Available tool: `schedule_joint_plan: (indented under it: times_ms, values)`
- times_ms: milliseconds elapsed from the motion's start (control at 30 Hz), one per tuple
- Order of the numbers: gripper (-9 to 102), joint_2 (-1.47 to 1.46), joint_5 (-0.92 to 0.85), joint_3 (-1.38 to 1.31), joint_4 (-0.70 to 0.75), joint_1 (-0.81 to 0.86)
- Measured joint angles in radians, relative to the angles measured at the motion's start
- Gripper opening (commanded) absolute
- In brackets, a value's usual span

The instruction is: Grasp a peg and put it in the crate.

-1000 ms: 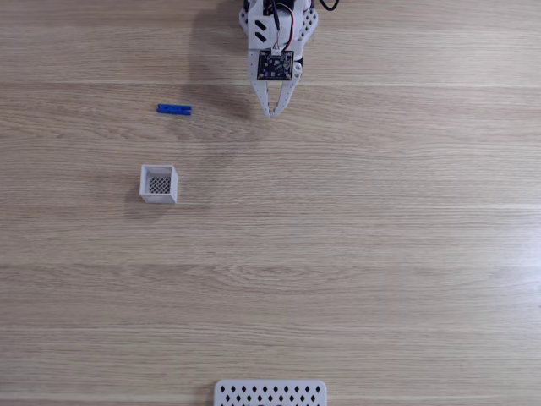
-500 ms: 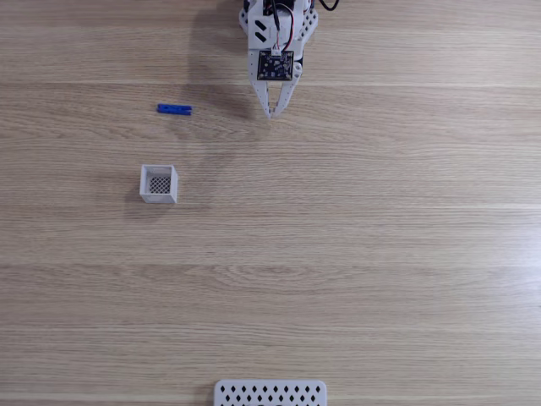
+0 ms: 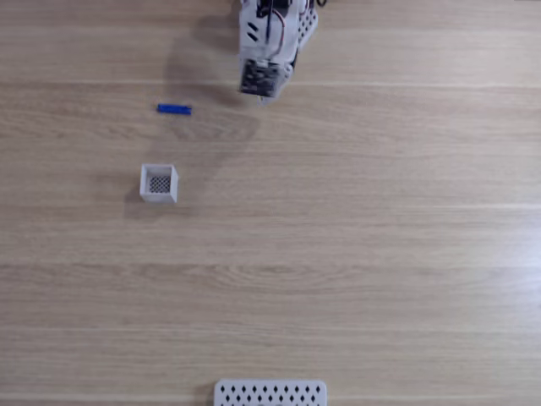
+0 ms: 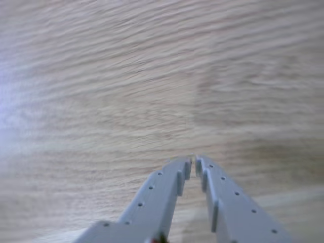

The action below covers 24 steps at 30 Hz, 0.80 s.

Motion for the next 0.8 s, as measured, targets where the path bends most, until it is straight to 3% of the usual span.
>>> schedule_joint_plan:
  times_ms: [433,567,800]
  values:
    - [-1,-1.005,0.595,-0.801,-0.009,0.48]
    - [-1,-1.197,0.647,-0.991,-0.012,0.589]
    - [1,-1.239,0.66,-1.081,-0.012,0.641]
